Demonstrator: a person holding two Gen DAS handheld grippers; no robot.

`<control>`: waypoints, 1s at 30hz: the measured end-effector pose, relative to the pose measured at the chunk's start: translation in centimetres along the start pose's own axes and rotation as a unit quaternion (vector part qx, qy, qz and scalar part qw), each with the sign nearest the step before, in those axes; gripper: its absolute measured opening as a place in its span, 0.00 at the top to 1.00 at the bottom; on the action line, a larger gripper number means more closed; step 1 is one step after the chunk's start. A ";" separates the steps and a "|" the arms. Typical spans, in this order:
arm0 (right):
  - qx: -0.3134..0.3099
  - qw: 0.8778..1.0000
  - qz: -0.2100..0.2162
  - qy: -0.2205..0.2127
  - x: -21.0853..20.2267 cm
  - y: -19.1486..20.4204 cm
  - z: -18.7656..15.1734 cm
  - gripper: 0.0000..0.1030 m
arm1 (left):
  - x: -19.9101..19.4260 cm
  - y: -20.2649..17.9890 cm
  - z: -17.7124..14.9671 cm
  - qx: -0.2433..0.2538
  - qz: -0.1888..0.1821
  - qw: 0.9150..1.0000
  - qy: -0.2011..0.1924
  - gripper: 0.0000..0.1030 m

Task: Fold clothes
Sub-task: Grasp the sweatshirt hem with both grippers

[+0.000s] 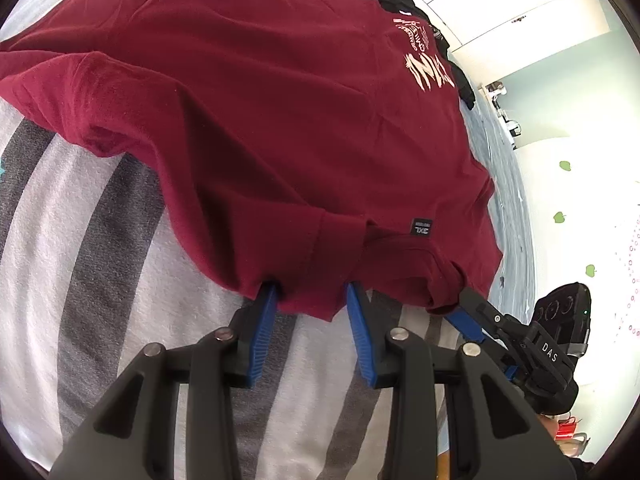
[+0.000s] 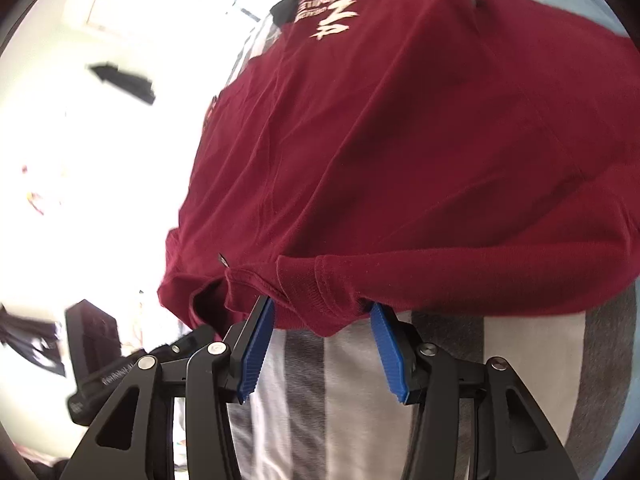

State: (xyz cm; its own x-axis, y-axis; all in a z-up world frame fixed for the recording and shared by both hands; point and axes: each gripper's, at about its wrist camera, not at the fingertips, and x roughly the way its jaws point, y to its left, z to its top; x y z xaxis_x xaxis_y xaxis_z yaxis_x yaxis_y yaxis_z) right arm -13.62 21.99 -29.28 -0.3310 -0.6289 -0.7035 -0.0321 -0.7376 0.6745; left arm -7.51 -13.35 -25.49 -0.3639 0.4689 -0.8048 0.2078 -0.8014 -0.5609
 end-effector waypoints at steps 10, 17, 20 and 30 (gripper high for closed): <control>0.037 0.999 0.016 -0.011 0.3 -0.3 1.0 0.67 | 0.8 -1.2 0.3 0.017 0.004 1.000 -0.024 0.92; 0.010 1.000 0.009 -0.007 -0.3 0.1 1.4 0.94 | 0.5 -1.7 -0.1 0.048 0.027 0.998 -0.024 0.99; 0.005 1.000 0.006 0.000 -0.4 0.1 1.3 0.94 | 0.6 -1.5 -0.4 0.041 0.024 0.999 -0.013 0.98; 0.020 0.999 0.025 0.036 1.5 -0.2 0.3 0.62 | 2.5 -1.4 -1.3 -0.002 -0.007 1.000 0.015 0.52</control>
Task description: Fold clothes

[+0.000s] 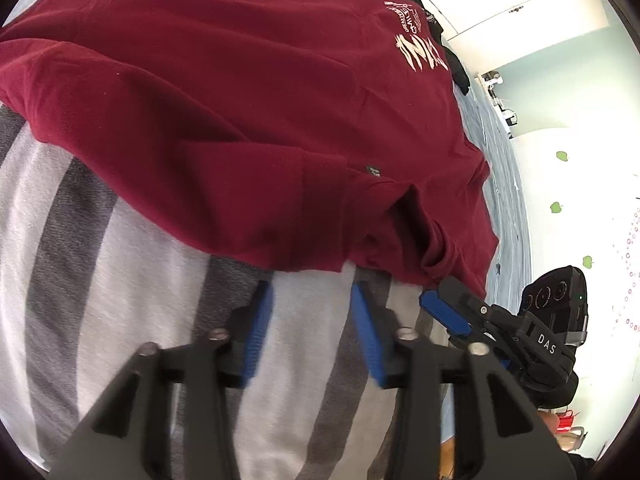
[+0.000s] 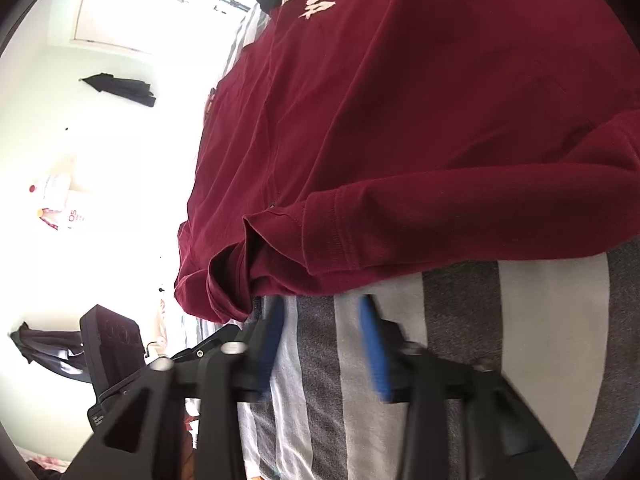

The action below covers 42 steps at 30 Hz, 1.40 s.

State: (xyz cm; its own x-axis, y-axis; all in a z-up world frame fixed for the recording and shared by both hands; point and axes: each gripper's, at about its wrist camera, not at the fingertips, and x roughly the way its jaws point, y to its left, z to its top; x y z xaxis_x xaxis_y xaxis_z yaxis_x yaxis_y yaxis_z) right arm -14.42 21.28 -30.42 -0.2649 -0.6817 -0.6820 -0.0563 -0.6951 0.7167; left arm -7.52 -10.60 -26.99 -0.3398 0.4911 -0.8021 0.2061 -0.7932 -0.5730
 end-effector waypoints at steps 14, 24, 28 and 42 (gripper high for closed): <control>0.060 0.998 -0.020 -0.015 0.6 -0.5 2.3 0.52 | 2.3 -0.4 2.5 -0.017 0.053 0.998 -0.007 0.70; 0.051 0.997 -0.046 -0.048 -0.3 -0.8 3.0 0.88 | 0.9 -0.6 2.4 0.023 0.054 0.998 -0.021 0.89; 0.009 0.998 -0.050 -0.034 -1.9 0.2 1.4 0.94 | -1.1 -1.1 0.9 0.038 0.051 0.998 -0.021 0.90; -0.047 0.991 -0.079 0.096 -6.2 -0.9 -9.5 0.98 | -5.0 4.2 -7.8 0.030 0.100 0.992 0.065 1.00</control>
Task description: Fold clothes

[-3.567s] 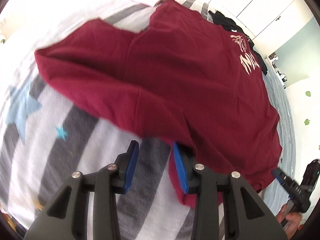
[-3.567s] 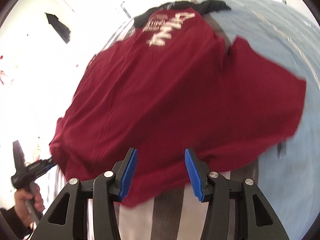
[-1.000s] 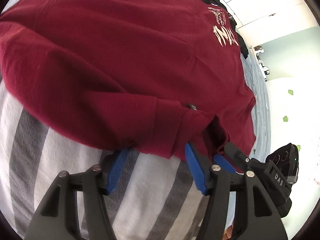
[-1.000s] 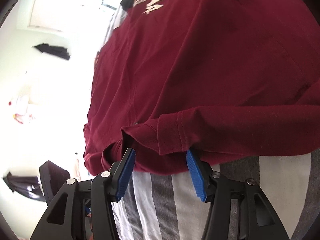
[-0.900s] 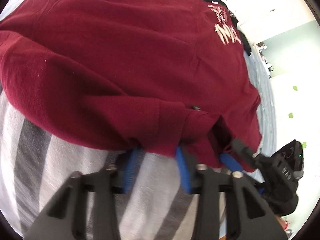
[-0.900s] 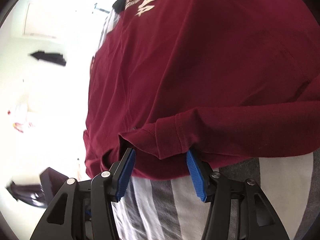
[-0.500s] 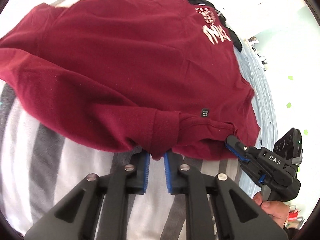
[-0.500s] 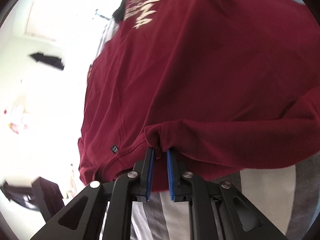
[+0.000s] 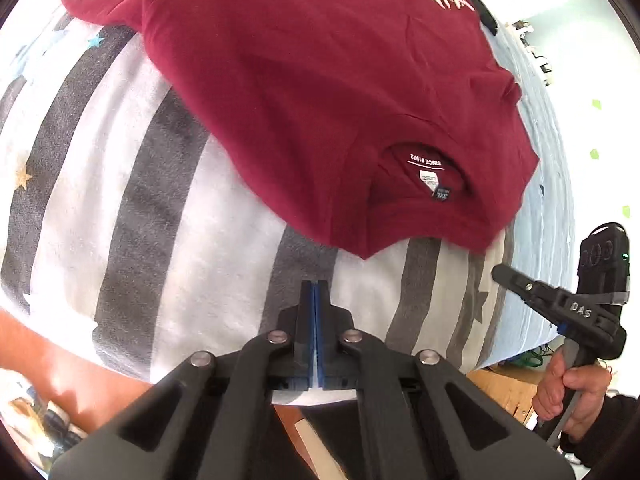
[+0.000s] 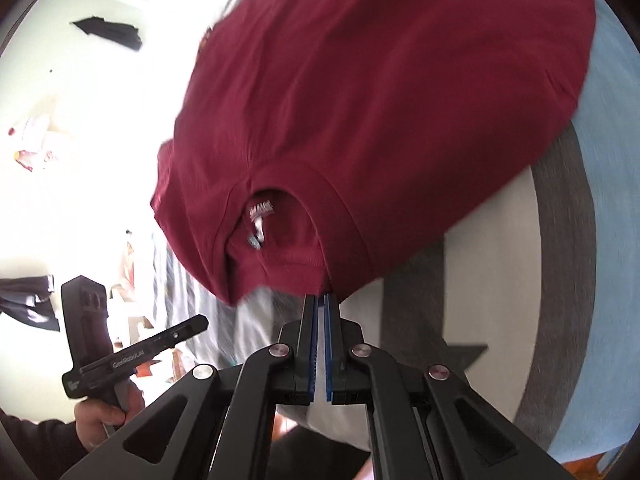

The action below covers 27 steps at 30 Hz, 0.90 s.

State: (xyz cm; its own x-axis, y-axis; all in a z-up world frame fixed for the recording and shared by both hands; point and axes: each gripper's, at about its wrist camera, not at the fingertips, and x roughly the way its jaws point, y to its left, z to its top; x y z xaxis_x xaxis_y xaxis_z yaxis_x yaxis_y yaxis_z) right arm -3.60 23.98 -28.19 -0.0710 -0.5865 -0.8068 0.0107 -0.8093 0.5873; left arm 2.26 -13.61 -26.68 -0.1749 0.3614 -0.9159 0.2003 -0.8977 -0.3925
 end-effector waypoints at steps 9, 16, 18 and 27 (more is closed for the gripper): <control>0.007 0.997 -0.054 -0.059 -3.2 -2.0 1.4 0.74 | -3.1 6.5 5.6 -0.098 0.037 0.991 -0.084 0.66; 0.061 0.982 -0.092 -0.156 -6.7 -5.5 5.9 0.67 | -6.0 14.3 11.6 -0.181 0.046 0.968 -0.167 0.47; 0.060 0.981 -0.083 -0.165 -6.9 -5.7 6.9 0.66 | -5.9 15.7 12.9 -0.184 0.040 0.967 -0.170 0.47; -0.007 0.991 -0.071 -0.109 -3.8 -4.1 9.2 0.65 | -4.0 13.9 16.7 -0.122 0.006 0.980 -0.157 0.47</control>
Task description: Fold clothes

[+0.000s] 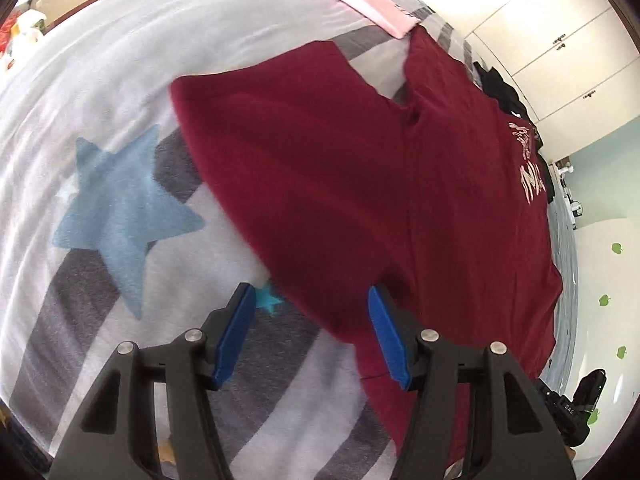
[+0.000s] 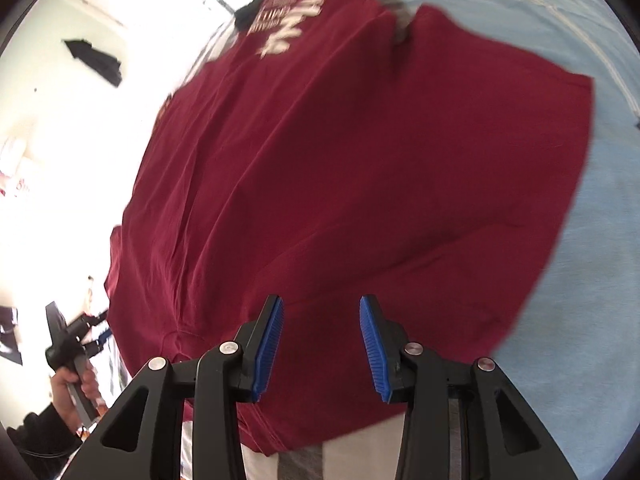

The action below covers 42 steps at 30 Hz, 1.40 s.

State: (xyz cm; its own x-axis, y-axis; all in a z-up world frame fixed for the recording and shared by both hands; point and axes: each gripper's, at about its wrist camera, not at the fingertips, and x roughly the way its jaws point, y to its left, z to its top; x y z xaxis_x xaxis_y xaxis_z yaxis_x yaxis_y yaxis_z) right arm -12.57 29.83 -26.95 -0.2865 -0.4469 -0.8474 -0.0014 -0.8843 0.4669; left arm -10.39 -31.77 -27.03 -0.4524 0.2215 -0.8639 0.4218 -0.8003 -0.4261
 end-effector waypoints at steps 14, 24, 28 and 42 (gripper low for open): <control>0.010 1.000 -0.004 0.010 0.7 -0.1 0.5 0.65 | -0.8 -4.8 0.5 0.007 -0.098 0.995 -0.006 0.47; 0.007 1.000 0.007 0.010 1.2 0.4 -0.6 0.65 | 0.2 -2.0 -3.3 -0.015 -0.113 0.993 0.029 0.47; 0.006 1.000 0.006 0.012 1.1 0.4 -0.8 0.65 | 1.7 -4.1 -2.3 0.020 -0.127 0.991 0.032 0.50; 0.001 1.000 -0.002 0.017 2.1 1.0 -1.1 0.65 | -2.7 1.8 -5.1 0.017 -0.042 0.999 0.027 0.99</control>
State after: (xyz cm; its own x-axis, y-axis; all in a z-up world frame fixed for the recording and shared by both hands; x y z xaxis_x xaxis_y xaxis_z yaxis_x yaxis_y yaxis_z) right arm -12.12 27.85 -28.55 -0.2535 -0.4471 -0.8578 -0.0039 -0.8863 0.4631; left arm -4.38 -30.97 -26.85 -0.4417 0.3181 -0.8389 0.3560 -0.7962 -0.4893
